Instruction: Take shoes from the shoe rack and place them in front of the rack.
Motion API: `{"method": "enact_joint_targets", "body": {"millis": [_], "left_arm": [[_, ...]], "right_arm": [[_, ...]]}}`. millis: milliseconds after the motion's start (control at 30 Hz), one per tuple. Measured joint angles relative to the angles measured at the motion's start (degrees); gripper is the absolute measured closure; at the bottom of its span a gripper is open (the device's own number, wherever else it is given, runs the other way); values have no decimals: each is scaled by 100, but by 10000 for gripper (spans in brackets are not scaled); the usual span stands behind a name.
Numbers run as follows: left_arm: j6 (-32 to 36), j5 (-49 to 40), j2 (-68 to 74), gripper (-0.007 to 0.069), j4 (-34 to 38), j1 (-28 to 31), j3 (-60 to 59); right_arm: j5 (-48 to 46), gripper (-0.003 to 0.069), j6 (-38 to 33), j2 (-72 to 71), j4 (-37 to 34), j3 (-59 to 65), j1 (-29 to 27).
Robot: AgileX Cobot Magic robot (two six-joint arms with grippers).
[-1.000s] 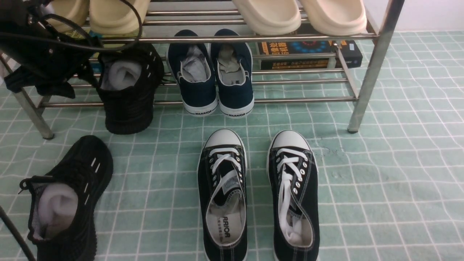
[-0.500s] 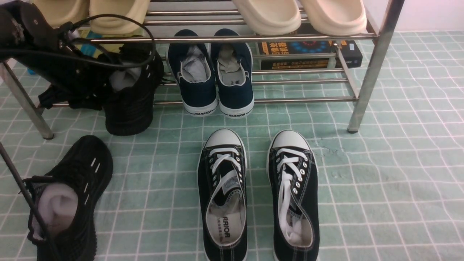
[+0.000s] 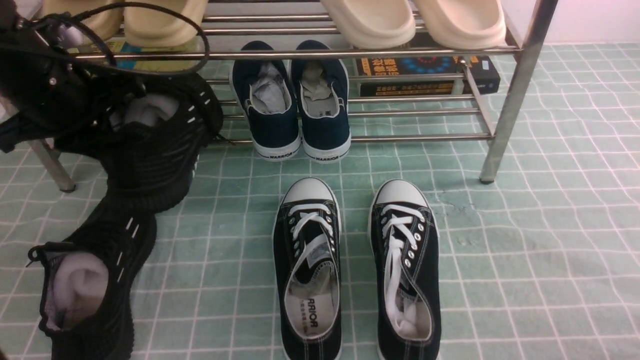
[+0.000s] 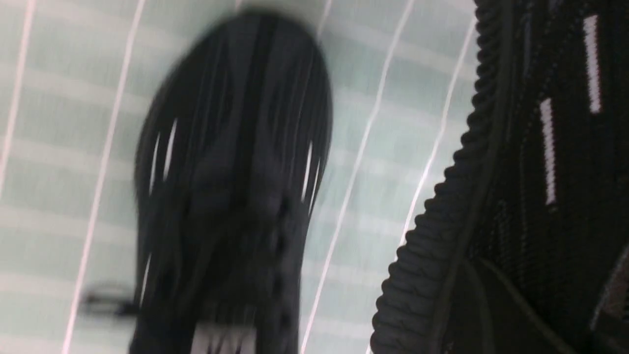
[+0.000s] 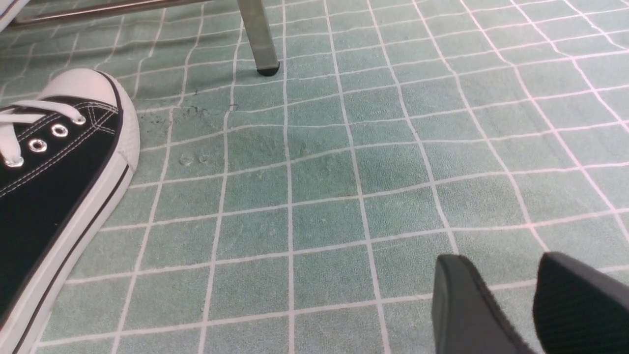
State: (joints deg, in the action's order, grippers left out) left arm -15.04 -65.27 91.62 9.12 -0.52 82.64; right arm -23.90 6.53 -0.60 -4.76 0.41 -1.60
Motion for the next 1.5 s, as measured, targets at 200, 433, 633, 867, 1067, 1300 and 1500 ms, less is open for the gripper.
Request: {"method": "enact_joint_targets", "body": {"millis": [200, 433, 633, 867, 1067, 1300, 1500], "left_arm": [[-694, 121, -541, 613, -481, -539, -1050], [-2203, 898, -702, 612, -1247, -1509, -2091], [-3189, 1235, -702, 610, -2013, -1928, -2182], [-3599, 1202, -702, 553, -2258, -2025, -2182], [-3219, 1180, -707, 393, -2279, -2025, -2182], [-2005, 159, -1059, 354, -2279, -2026, -1452], [-779, -445, -1991, 547, -2186, -2031, -965]], "right_arm": [[0, 422, 0, 0, 0, 0, 0], [0, 422, 0, 0, 0, 0, 0], [0, 422, 0, 0, 0, 0, 0], [0, 422, 0, 0, 0, 0, 0], [0, 422, 0, 0, 0, 0, 0], [0, 422, 0, 0, 0, 0, 0], [0, 422, 0, 0, 0, 0, 0]]}}
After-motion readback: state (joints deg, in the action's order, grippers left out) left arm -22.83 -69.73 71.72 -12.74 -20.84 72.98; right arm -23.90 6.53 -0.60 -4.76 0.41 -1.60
